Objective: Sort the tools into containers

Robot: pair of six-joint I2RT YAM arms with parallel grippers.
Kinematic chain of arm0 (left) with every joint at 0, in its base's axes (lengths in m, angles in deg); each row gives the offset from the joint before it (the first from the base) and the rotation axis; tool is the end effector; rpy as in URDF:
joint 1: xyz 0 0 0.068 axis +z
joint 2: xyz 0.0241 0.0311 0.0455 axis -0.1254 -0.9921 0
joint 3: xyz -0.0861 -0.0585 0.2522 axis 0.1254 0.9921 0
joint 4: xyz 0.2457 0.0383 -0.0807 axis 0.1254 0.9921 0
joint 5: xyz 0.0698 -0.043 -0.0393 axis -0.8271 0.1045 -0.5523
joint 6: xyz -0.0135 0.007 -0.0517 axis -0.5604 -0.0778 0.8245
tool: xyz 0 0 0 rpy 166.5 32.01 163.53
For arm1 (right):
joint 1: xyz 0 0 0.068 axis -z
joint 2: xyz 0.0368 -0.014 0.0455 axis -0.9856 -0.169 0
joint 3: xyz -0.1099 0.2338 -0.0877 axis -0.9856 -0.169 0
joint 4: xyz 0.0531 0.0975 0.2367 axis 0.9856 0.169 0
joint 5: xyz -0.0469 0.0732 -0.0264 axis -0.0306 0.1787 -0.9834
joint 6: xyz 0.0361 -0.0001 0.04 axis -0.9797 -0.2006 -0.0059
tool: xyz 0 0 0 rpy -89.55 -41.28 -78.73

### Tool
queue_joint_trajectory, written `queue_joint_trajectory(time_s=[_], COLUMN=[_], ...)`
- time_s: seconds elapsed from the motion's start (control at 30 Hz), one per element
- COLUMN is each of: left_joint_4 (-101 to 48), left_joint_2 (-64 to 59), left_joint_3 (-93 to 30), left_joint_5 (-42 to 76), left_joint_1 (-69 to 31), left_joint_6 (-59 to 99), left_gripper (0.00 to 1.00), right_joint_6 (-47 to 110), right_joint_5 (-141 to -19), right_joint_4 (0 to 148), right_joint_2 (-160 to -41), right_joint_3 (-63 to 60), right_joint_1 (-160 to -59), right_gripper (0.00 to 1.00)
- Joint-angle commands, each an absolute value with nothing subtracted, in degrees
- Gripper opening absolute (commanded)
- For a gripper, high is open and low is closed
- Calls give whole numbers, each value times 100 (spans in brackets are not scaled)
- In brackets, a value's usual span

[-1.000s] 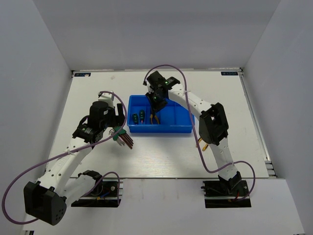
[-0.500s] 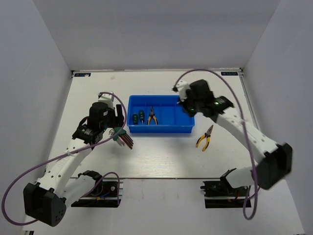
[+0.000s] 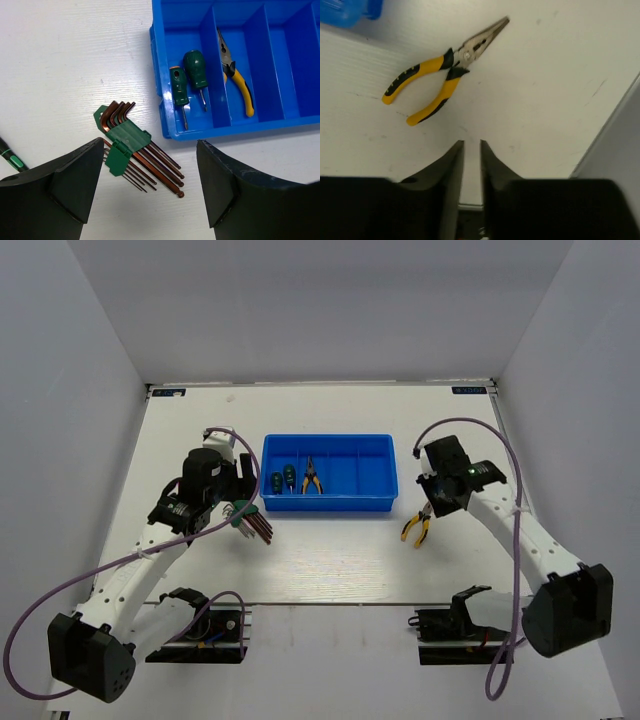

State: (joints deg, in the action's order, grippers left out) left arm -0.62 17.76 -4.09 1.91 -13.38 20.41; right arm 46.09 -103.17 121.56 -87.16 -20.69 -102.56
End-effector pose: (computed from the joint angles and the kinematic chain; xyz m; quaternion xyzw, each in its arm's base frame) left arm 0.1992 -0.0705 0.2828 0.0355 0.8812 -0.0849 0.4637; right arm 0.2131 0.0774 0.2746 -0.2157 0.9333 -0.0929 0.2717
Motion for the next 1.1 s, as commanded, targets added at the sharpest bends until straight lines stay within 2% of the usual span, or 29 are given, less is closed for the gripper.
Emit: queue_joint_trajectory(time_s=[0.0, 0.17, 0.3, 0.6, 0.87, 0.93, 1.0, 1.03, 1.07], left_joint_4=[-174, -174, -174, -174, -174, -174, -174, -174, -174], left_joint_2=[1910, 1910, 1910, 1910, 1910, 1910, 1910, 1910, 1910], left_joint_3=[-390, -390, -390, -390, -390, -390, -390, -390, -390], left_joint_5=[312, 312, 312, 312, 312, 312, 312, 312, 251], left_joint_1=[-1328, -1328, -1328, -1328, -1328, -1328, -1328, -1328, -1328], left_joint_6=[1998, 1998, 1998, 1998, 1998, 1998, 1998, 1998, 1998], left_gripper=[85, 85, 85, 85, 85, 85, 85, 85, 85], right_joint_6=[3872, 3468, 3380, 3160, 2975, 2914, 2905, 2888, 2887], right_joint_5=[-9897, -8674, -8075, -8434, -9014, -8997, -8979, -9023, -9076], right_joint_4=[12928, 12788, 12471, 11602, 11057, 10890, 10836, 10853, 10871], right_joint_2=[-9059, -9815, -10308, -10844, -11170, -11205, -11327, -11363, -11389], right_joint_3=[-2121, -2095, -2008, -2375, -2683, -2789, -2790, -2755, -2728], right_joint_1=[-9901, -9601, -9337, -9188, -9179, -9152, -9152, -9152, -9144], right_gripper=[35, 47, 47, 48, 43, 38, 20, 7, 5])
